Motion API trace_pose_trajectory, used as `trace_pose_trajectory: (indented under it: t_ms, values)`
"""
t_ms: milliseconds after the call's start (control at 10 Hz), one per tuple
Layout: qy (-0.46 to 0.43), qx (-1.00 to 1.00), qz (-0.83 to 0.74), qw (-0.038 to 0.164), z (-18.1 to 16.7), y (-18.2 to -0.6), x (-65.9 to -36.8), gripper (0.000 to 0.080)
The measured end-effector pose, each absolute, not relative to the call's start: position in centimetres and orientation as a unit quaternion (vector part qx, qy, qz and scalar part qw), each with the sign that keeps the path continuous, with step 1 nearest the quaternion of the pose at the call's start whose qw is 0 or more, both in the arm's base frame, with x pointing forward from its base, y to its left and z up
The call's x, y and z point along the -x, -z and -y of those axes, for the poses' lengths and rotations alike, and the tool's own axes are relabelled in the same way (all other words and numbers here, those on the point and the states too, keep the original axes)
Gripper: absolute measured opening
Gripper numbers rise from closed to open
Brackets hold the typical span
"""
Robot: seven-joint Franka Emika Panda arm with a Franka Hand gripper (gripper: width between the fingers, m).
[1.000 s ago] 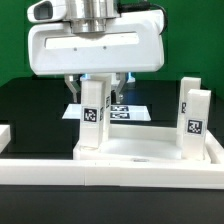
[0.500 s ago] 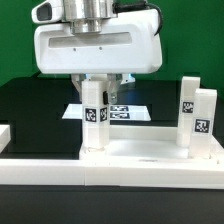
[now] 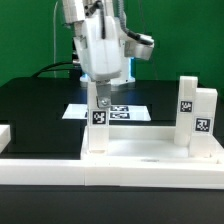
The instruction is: Assemble desk
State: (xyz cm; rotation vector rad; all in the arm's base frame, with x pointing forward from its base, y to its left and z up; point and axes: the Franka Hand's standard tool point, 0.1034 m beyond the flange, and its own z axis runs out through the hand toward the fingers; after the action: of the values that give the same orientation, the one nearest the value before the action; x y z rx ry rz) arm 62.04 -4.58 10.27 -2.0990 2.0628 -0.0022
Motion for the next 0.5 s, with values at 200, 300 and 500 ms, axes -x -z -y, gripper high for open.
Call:
trace_pose_trajectory:
  t_ms: [200, 300, 500]
  values:
    - [0.000, 0.702, -0.705, 0.099, 4.61, -10.25, -62.05, 0.0288]
    - [0.001, 0.709, -0.698, 0.099, 4.60, -10.25, -62.05, 0.0331]
    - [-0.002, 0.783, -0.615, 0.094, 4.59, -9.97, -61.81, 0.0546]
